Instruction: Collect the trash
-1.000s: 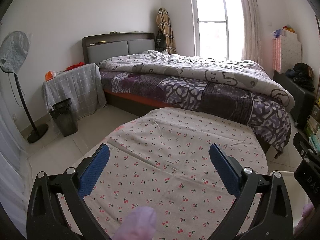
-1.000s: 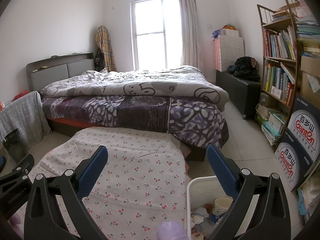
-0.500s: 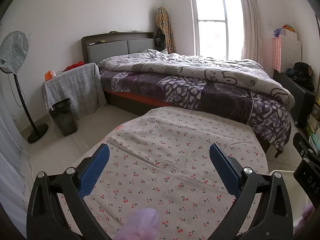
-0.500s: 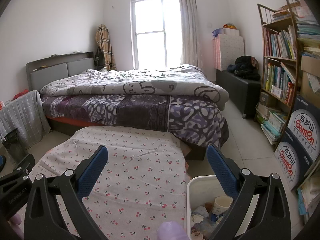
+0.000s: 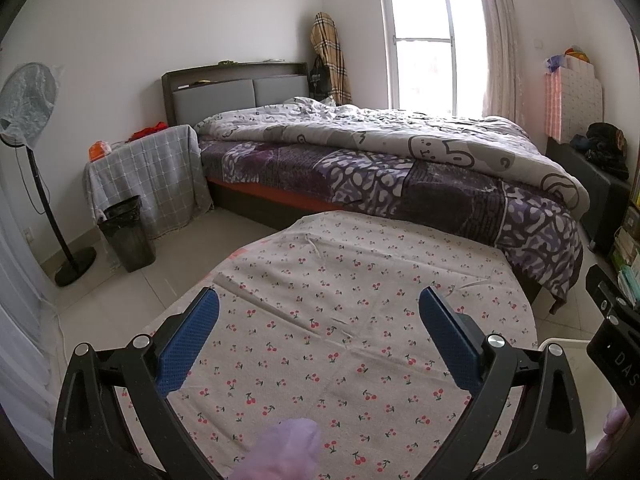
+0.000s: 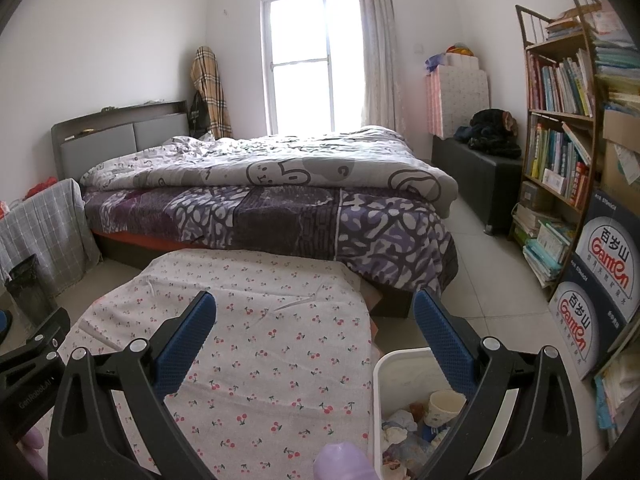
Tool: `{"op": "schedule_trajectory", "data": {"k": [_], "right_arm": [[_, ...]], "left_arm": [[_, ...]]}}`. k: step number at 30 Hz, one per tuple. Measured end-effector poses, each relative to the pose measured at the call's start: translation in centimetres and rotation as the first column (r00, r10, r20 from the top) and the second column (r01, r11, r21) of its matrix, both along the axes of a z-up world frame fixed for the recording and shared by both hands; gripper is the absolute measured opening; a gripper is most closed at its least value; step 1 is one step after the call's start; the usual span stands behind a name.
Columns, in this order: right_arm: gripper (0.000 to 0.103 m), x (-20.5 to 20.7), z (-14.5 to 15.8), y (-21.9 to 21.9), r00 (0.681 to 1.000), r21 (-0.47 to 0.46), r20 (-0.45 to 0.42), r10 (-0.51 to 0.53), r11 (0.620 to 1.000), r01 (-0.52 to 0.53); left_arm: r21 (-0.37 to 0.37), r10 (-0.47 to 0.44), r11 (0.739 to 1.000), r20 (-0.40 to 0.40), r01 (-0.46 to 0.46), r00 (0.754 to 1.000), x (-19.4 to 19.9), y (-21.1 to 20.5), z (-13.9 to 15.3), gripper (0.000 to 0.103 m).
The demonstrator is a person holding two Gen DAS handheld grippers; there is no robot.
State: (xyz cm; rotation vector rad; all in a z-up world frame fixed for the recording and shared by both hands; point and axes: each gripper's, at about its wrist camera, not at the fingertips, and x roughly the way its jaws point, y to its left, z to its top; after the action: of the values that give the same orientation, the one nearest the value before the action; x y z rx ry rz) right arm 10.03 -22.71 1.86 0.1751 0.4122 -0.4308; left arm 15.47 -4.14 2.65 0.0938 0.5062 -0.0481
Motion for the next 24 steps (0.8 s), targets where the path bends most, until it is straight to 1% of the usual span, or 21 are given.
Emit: {"op": "schedule_trajectory", "data": {"k": [7, 13, 24], "right_arm": [[0.096, 0.2, -0.2, 0.0, 1.0, 0.001, -0.009, 0.003, 1.0, -0.003], [0.096, 0.0, -0.7, 0.1, 1.0, 0.005, -0.023, 0.006, 1.0, -0.006], [0.096, 0.5, -0.4, -0.1, 0.999, 0.013, -0.04, 0.009, 1.0, -0.009]], "left_arm": [[0.004, 0.0, 1.0, 0.0, 0.0, 1.0, 0.0, 0.1, 0.0, 0.096], [0.009, 0.002, 1.0, 0.0, -0.002, 1.0, -0.3, 0.3, -1.0, 0.096], [0.004, -0.017, 1.0, -0.014, 0.017, 1.0, -0.5, 0.3, -1.3, 0.096]]}}
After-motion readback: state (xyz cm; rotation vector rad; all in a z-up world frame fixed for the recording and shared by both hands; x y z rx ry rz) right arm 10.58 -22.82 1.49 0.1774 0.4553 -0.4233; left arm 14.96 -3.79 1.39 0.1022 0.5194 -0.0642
